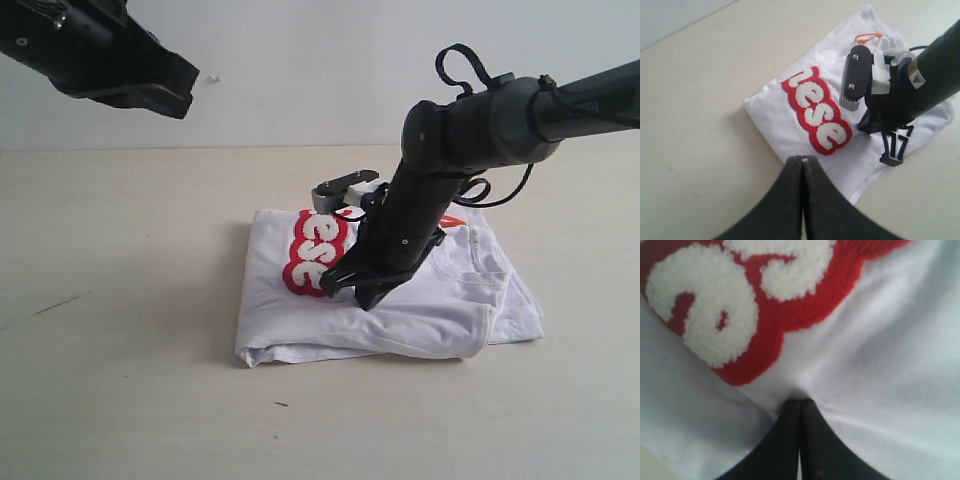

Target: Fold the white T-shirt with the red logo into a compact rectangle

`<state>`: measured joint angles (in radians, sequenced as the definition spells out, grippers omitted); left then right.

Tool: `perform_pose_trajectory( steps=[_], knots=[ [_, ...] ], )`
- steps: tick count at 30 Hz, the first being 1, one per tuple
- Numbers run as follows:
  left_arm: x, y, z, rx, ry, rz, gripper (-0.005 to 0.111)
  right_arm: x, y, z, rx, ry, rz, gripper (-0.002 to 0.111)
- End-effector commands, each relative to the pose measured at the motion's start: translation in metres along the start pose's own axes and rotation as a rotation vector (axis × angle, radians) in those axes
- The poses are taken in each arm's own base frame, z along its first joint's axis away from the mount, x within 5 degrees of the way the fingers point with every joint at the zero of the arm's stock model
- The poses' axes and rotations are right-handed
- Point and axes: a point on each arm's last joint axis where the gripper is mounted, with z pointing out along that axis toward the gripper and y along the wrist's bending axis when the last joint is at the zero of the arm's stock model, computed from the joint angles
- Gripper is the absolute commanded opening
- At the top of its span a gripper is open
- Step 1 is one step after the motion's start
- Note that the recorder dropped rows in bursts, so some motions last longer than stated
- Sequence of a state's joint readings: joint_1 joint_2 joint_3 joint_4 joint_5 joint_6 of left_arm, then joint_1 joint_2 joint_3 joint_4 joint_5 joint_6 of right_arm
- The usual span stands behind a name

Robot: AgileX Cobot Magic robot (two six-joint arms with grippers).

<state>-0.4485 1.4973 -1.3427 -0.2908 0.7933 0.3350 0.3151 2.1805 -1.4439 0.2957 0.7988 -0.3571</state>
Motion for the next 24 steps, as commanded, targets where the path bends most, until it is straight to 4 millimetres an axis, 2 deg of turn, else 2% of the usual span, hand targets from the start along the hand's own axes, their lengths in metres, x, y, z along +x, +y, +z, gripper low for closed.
perform_pose_trajectory(
  steps=[1,4,6,9,12,16,21,24],
  knots=[
    [0.006,-0.003,-0.005,0.008,-0.038,-0.027,0.000,0.002,0.002,-0.020,0.005,-0.014,0.040,0.000],
    [0.007,-0.002,-0.003,0.006,-0.042,-0.031,0.000,-0.001,-0.009,-0.054,0.029,-0.112,0.134,0.006],
    [0.007,-0.002,-0.003,0.006,-0.042,-0.031,0.000,0.000,-0.023,-0.077,0.043,-0.163,0.202,0.019],
    [0.007,-0.002,-0.003,0.006,-0.042,-0.031,0.000,0.011,-0.047,-0.096,0.076,-0.170,0.333,0.041],
    [0.007,-0.002,-0.003,0.007,-0.044,-0.032,0.000,0.029,-0.073,-0.093,0.130,-0.120,0.430,0.049],
    [0.007,-0.002,-0.003,0.006,-0.046,-0.032,0.000,0.050,-0.099,-0.076,0.150,-0.084,0.505,0.050],
    [0.007,-0.002,-0.003,0.006,-0.046,-0.032,0.000,0.069,-0.120,-0.066,0.160,-0.088,0.555,0.050],
    [0.007,-0.002,-0.003,0.006,-0.046,-0.032,0.000,0.076,-0.125,-0.063,0.138,-0.098,0.555,0.052]
  ],
)
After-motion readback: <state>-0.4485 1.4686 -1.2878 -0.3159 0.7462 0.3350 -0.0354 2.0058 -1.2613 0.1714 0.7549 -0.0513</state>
